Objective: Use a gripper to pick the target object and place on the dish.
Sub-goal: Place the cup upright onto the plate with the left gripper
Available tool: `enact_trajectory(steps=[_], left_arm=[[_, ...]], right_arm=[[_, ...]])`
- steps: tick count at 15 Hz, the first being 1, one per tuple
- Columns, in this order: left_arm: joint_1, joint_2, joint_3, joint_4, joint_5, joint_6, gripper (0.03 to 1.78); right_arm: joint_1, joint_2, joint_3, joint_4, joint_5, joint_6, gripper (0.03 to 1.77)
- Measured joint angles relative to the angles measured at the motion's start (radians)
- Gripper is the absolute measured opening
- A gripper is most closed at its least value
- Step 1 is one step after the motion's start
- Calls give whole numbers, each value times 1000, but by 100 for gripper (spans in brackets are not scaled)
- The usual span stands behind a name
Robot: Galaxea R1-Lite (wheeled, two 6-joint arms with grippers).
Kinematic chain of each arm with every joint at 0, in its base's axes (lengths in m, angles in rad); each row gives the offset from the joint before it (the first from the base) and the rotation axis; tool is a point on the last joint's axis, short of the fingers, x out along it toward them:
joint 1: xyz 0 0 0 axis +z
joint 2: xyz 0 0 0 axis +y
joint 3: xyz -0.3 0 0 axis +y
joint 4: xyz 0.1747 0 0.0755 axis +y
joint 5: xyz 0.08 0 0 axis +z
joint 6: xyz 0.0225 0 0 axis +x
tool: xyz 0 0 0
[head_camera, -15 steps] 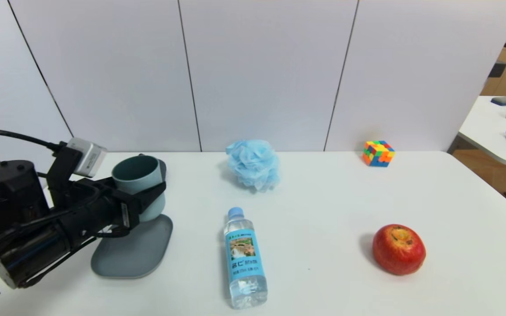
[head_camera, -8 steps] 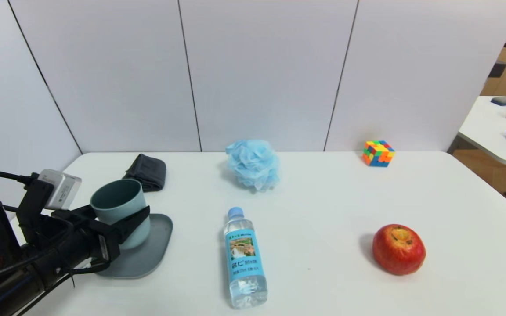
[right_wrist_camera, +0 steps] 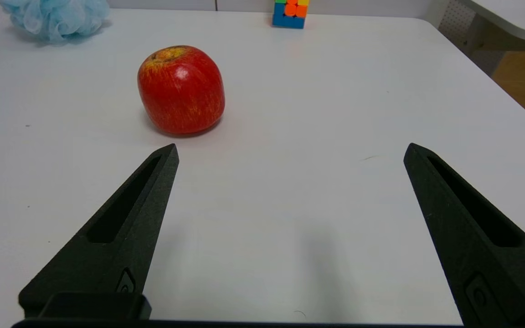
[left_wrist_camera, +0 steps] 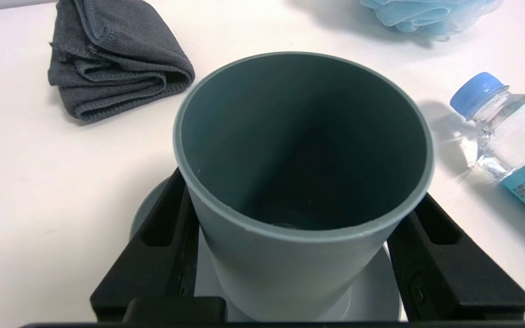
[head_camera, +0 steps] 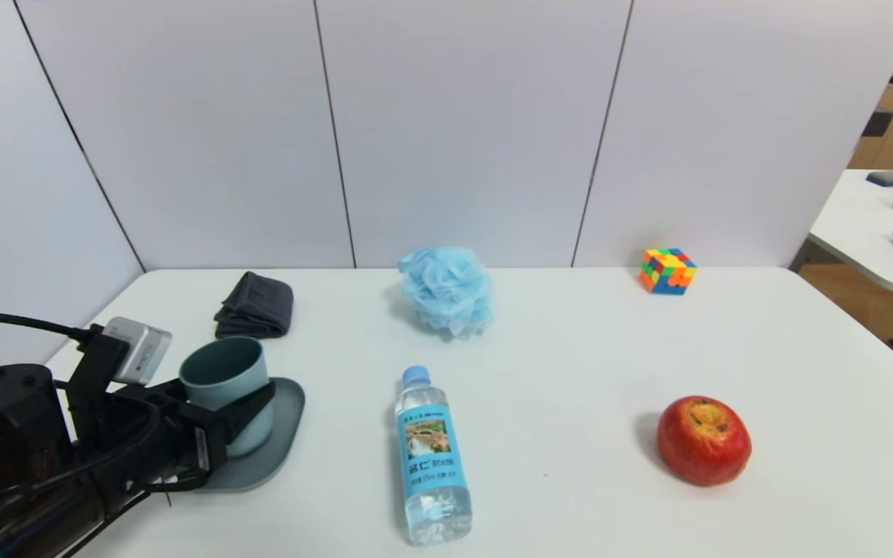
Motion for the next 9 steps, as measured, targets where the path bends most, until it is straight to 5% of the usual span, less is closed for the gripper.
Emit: enact_trajectory(steps=[9], left_arm=[[0,55,-11,-33,0,-16,114]], right_arm=[[0,0,0,0,0,0,171]])
